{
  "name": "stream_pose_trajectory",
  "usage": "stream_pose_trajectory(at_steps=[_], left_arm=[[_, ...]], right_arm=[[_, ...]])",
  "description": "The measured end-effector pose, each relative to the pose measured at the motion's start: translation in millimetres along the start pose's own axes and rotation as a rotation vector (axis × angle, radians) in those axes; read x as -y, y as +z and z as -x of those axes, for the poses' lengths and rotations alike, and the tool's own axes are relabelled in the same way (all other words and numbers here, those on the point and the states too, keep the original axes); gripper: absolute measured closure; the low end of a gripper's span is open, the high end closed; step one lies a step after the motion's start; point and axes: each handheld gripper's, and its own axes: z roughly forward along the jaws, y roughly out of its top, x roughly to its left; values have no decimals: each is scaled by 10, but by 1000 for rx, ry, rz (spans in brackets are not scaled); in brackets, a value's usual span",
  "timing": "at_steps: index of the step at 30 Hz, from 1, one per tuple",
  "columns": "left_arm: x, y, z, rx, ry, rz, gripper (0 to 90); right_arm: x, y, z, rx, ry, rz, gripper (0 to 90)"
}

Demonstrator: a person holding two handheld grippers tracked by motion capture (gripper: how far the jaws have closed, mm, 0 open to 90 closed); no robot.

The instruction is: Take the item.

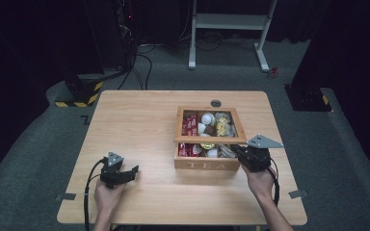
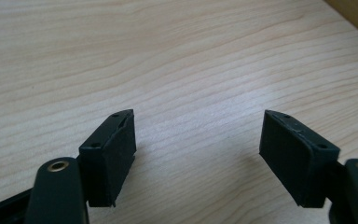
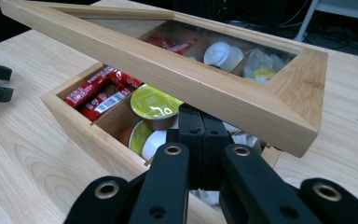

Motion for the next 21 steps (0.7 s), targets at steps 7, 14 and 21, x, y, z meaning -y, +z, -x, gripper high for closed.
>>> stream_pose_trajectory(at_steps=[7,14,21], left_arm=[[-160,-58,131,105,5,30,300],[-208,-28,212,148,6,37,305],[-268,-20,286,161,21,43,332]], right_arm=[[-86,-16,28,-2,2,16,900],[-146,-25,43,-1,3,21,900],[-202,-26,63,0,4,17,900]])
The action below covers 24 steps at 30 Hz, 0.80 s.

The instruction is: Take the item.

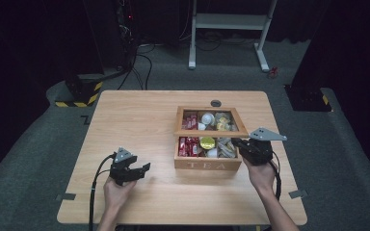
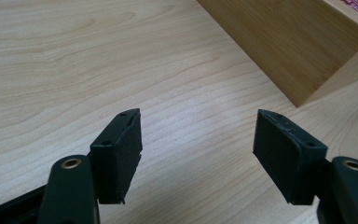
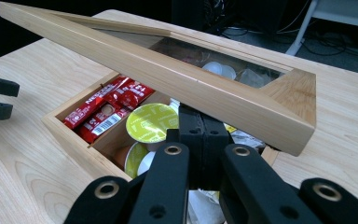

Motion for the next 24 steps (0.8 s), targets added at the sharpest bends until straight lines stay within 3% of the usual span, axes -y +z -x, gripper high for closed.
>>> stream_pose_trajectory(at_steps=[8,10,12,15,24], left_arm=[[-126,0,145,21,65,33,340],[-161,0,181,50,72,45,353],[-177,2,195,52,81,50,357],[-216,4,221,78,83,59,371],[-368,47,345,102,91,63,394]], right_arm=[[-41,-6,10,-1,3,-1,900],[-55,-8,17,-3,4,0,900],[-62,-7,20,-4,4,1,900],[-82,-8,29,-5,1,3,900],[-148,-14,48,-9,12,3,900]])
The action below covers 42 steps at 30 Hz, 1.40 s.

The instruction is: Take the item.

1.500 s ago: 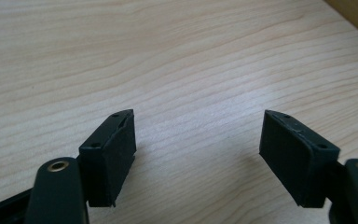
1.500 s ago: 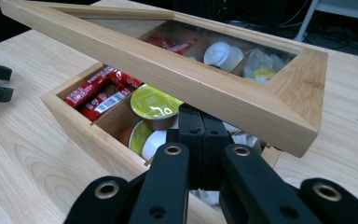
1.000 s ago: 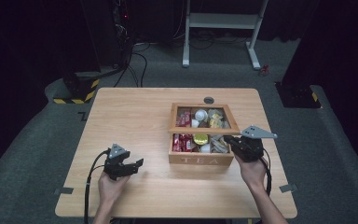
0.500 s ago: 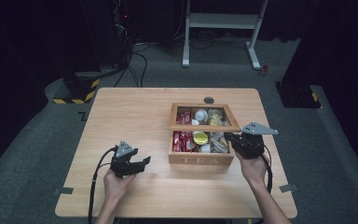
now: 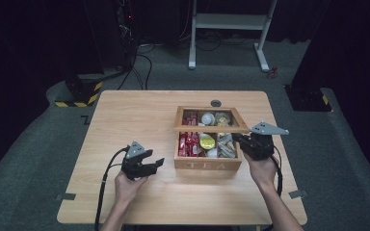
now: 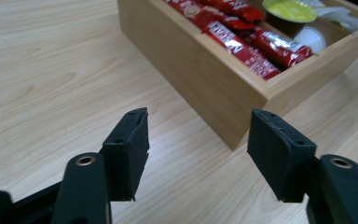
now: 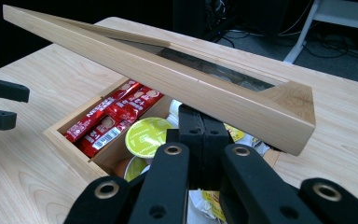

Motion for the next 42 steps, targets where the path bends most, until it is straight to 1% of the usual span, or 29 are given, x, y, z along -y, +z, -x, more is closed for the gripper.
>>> stream_pose_trajectory(at_steps=[1,5,6,7,12,14,15,16,18,19,21,25,27,29,31,34,36,40,42], left_arm=[[-18,3,9,-3,9,0,397],[-83,21,59,-3,27,5,394],[-115,27,80,0,38,8,396],[-115,27,80,0,38,8,397],[-197,40,138,19,57,16,401],[-227,43,166,27,62,34,402],[-255,55,194,27,76,38,399],[-255,55,194,27,76,38,400],[-290,83,232,34,93,33,401],[-290,83,232,34,93,33,401],[-318,107,263,36,107,25,402],[-350,143,298,41,118,26,404],[-367,172,313,47,123,19,403],[-388,204,340,42,137,9,401],[-407,231,363,47,147,2,391],[-450,284,402,56,149,-4,376],[-488,324,413,70,139,-1,374],[-526,359,428,80,129,-2,367],[-549,376,435,80,131,-5,360]], right_arm=[[-5,1,6,-1,-5,2,900],[-21,7,22,-5,3,0,900],[-34,6,26,-5,5,1,900],[-34,6,26,-5,5,1,900],[-77,7,43,-10,6,3,900],[-92,7,49,-12,8,3,900],[-107,5,55,-11,9,2,900],[-114,7,59,-11,10,4,900],[-128,8,66,-14,14,5,900],[-128,8,66,-14,14,5,900],[-148,10,73,-14,16,6,900],[-186,11,86,-18,26,7,900],[-205,12,95,-20,28,7,900],[-223,12,102,-22,31,8,900],[-234,15,109,-24,34,8,900],[-258,17,115,-23,39,8,900],[-283,20,124,-22,37,8,900],[-310,21,133,-21,38,6,900],[-323,24,139,-22,36,8,900]])
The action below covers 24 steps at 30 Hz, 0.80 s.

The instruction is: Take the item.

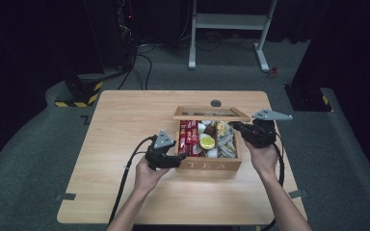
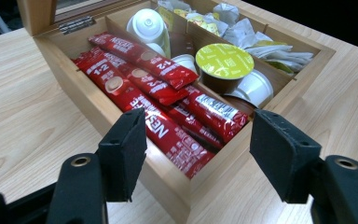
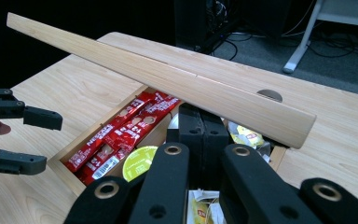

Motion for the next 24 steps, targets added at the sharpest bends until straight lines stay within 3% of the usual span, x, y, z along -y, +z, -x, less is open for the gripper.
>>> stream_pose_trajectory(at_steps=[14,24], left_arm=[[-110,180,81,15,14,-5,350],[-241,312,179,12,61,-24,344]], right_arm=[[-63,25,22,6,8,9,900],[-137,38,42,6,16,22,900]])
